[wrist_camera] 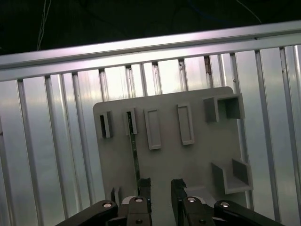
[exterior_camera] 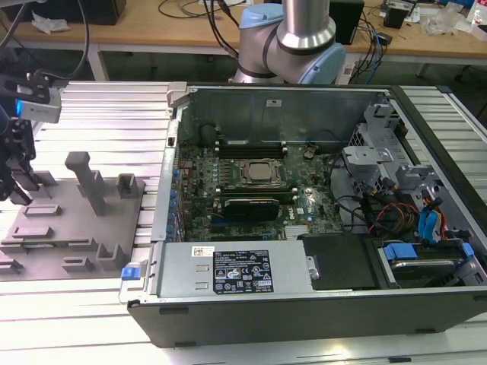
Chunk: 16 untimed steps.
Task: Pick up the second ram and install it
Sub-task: 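Pick up the second ram and move it above second insertion slot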
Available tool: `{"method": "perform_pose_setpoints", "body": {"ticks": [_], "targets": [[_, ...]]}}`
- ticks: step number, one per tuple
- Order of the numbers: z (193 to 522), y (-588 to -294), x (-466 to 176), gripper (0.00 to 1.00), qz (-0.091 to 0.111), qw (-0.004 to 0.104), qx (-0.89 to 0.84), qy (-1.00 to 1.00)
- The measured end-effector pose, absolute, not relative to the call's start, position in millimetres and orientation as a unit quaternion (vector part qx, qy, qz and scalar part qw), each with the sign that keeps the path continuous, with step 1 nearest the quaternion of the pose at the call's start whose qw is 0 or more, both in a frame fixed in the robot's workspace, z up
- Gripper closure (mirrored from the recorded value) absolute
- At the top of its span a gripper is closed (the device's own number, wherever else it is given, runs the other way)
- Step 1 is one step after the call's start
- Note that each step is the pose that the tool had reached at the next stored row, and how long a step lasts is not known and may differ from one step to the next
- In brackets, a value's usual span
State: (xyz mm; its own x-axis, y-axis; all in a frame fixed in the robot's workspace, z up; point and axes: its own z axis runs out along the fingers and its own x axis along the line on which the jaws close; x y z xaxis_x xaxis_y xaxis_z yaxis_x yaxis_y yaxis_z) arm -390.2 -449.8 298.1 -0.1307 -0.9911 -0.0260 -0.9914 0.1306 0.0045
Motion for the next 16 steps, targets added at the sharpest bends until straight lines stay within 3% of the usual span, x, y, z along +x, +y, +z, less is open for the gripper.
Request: {"method": "perform_pose_setpoints", "body": {"ticks": [16], "targets": [[285,-464,-388,0.68,0.005,0.003,-0.681,0.732]]}}
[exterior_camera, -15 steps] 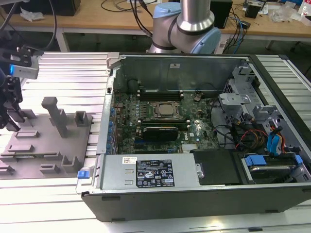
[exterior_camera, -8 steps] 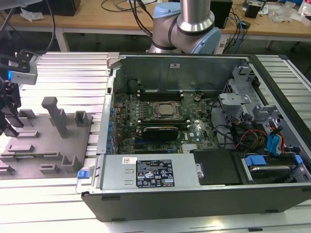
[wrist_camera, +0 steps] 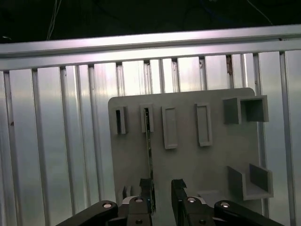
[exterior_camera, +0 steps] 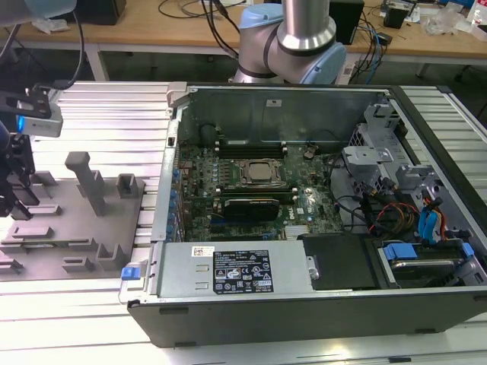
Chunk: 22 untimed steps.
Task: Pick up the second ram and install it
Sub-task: 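Pick up the second ram and move it above second insertion slot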
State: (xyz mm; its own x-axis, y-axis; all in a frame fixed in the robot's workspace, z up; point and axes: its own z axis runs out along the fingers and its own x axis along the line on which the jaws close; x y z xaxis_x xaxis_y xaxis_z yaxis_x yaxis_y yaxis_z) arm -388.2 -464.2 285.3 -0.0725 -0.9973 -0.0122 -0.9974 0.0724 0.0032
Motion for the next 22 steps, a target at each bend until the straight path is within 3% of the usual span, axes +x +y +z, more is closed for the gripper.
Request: {"method": "perform_pose_setpoints", "body": {"ticks": [22], "targets": [[253,-467,-385,0.68,0.006,0.003,-0.681,0.732]]}}
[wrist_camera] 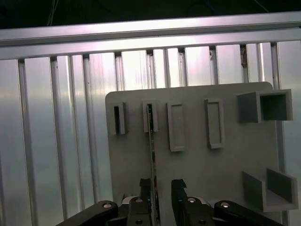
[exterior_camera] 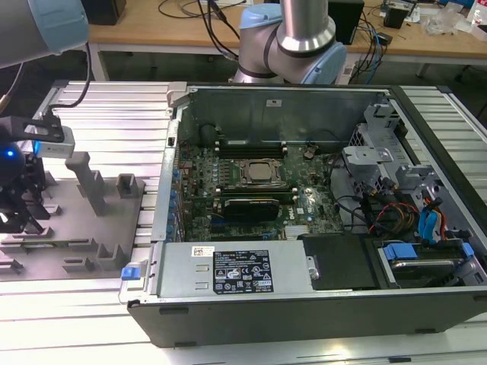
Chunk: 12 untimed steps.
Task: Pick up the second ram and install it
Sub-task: 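Pick up the second ram and move it above second insertion slot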
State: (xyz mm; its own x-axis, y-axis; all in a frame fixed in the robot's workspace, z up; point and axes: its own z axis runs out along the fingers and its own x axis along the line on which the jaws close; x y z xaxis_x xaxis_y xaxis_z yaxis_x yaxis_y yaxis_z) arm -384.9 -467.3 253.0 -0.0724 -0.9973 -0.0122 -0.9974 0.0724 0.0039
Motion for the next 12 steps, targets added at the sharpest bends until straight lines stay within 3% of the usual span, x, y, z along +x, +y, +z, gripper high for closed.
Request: {"method": "perform_pose_setpoints", "body": {"ticks": [12], "targets": [[241,-473,-385,0.68,0.006,0.003,-0.681,0.732]]}}
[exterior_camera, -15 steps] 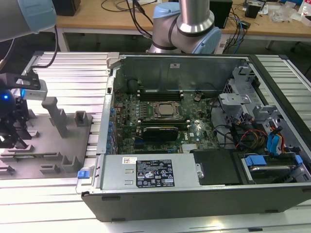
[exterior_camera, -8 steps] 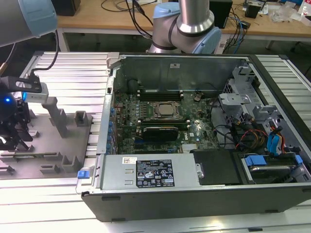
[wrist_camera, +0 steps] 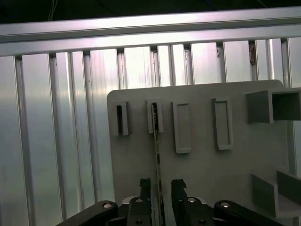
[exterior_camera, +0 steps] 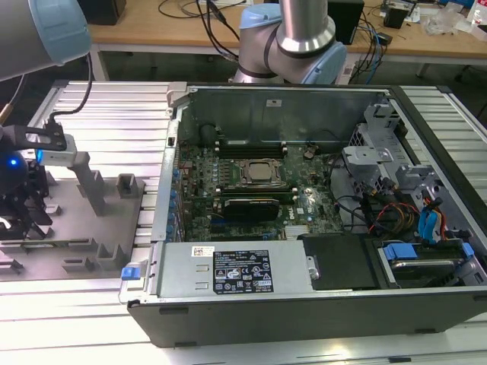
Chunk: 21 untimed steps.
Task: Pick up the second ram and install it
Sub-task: 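Pick up the second ram and move it above second insertion slot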
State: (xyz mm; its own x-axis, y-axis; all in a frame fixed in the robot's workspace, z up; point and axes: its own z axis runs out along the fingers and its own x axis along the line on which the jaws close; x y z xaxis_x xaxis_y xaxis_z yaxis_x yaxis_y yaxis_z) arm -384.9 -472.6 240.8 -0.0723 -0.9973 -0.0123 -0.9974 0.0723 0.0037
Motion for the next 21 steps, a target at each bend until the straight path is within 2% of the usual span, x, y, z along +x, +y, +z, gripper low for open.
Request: {"method": "perform_pose_setpoints", "body": {"ticks": [9,17,18,20,21], "targets": [[212,-474,-389,0.68,0.006,0.003,-0.684,0.730],[202,-474,-389,0.68,0.006,0.003,-0.686,0.727],[202,-474,-389,0.70,0.006,0.003,-0.686,0.727],[202,-474,-389,0.83,0.006,0.003,-0.686,0.727],[202,-474,-389,0.87,0.006,0.003,-0.686,0.727]]}}
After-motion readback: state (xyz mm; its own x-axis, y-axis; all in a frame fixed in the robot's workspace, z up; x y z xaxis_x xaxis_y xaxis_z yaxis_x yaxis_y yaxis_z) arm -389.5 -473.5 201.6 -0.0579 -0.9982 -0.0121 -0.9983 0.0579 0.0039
